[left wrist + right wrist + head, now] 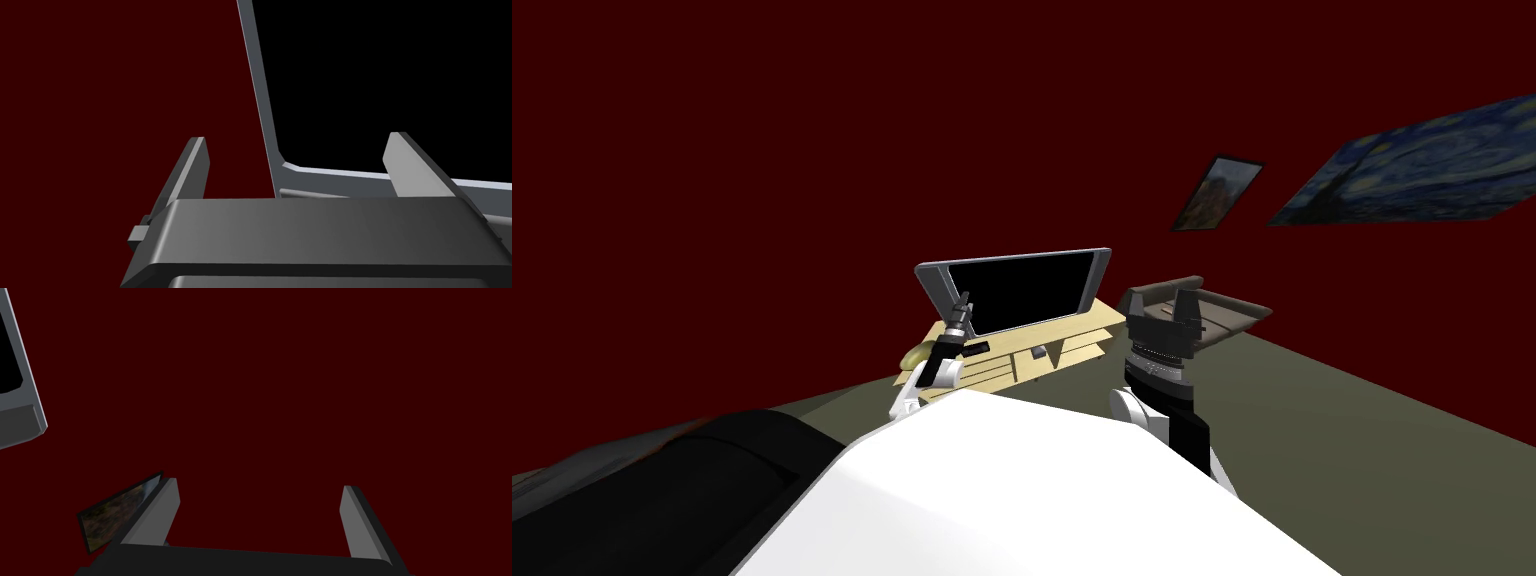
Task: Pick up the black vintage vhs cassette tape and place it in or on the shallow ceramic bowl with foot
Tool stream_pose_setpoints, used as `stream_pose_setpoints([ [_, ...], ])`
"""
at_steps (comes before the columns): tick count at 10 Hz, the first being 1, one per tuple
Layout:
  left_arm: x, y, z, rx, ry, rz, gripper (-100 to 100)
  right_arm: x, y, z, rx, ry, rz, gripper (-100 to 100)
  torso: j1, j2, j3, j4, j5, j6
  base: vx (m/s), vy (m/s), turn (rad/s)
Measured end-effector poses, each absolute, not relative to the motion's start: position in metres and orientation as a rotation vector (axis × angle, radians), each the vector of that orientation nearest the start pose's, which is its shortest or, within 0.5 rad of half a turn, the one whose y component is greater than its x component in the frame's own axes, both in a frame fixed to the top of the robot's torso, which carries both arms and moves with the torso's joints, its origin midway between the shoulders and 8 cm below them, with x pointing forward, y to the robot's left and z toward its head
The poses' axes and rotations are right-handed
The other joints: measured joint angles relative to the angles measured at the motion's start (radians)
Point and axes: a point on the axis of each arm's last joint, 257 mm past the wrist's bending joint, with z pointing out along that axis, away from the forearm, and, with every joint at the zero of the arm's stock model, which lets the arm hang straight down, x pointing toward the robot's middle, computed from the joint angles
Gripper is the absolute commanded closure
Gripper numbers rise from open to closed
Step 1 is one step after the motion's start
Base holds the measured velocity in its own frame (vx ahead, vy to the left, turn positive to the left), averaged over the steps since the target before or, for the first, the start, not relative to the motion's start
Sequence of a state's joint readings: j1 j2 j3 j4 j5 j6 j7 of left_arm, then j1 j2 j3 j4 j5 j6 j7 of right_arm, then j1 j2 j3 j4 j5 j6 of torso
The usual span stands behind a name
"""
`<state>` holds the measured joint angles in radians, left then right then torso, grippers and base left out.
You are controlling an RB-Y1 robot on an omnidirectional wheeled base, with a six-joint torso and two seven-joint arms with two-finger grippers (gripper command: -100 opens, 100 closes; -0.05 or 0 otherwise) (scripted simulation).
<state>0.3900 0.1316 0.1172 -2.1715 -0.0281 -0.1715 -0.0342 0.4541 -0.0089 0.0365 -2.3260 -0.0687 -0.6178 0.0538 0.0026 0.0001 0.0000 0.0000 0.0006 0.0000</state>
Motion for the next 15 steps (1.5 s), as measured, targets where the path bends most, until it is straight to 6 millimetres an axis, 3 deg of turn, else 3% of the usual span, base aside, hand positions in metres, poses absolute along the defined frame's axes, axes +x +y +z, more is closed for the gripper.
stream_pose_setpoints([
  [8, 0.447, 0.355, -0.115, -1.015, 1.063, -1.003, -100, 0.314, -0.266, 0.078, 0.518, 0.441, 1.388, 0, 0.0, 0.0, 0.0, 0.0, 0.0, 0.0, -0.01, 0.029, -0.06],
  [15, 0.459, 0.377, -0.167, -1.204, 1.147, -0.948, -100, 0.314, -0.266, 0.078, 0.518, 0.441, 1.388, 0, -0.002, 0.0, 0.0, 0.0, 0.0, 0.0, -0.013, 0.021, -0.045],
])
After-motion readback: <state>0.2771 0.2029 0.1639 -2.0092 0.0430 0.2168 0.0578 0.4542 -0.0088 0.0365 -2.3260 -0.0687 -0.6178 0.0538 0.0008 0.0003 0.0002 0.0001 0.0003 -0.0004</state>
